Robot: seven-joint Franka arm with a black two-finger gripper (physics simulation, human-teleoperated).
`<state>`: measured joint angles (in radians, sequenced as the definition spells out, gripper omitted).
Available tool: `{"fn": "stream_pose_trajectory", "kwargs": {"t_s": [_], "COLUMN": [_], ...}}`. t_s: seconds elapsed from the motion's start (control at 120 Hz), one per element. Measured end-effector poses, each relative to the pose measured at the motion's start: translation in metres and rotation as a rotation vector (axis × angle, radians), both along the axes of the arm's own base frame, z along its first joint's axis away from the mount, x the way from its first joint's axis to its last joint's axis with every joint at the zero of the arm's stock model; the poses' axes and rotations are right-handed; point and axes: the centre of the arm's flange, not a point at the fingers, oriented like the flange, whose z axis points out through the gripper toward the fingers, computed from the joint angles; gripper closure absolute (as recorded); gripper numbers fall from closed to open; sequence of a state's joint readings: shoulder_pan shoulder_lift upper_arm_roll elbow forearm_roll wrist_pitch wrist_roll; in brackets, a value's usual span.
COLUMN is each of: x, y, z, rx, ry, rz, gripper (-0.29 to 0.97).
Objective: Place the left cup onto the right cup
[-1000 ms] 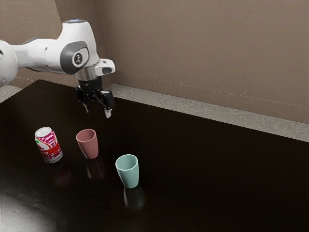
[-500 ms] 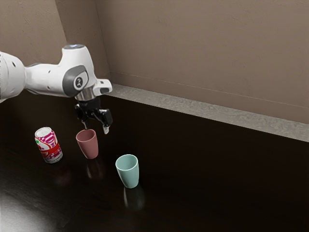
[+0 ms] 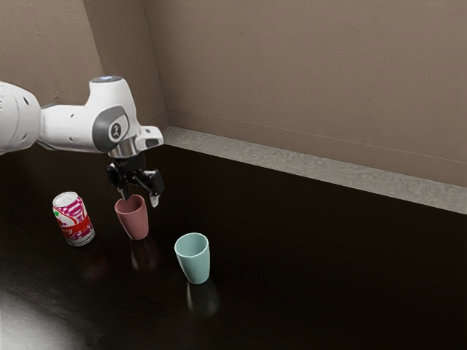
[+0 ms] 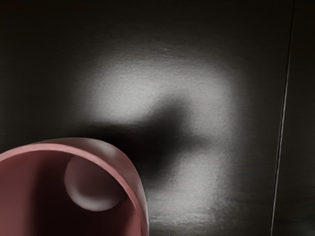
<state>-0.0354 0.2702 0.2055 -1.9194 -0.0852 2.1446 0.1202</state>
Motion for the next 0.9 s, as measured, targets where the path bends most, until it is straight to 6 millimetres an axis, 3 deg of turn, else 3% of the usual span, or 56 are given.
{"fn": "stream_pose_trajectory", "kwargs": {"t_s": [0.567,0.9], "x": [0.003,0.005], "y": [0.007,0.007], "z": [-0.029,-0.04], "rx": [0.001,0.0], "ry": [0.026,0.032], "rz": [0.003,-0.008], "gripper": [0.04,0.33]}}
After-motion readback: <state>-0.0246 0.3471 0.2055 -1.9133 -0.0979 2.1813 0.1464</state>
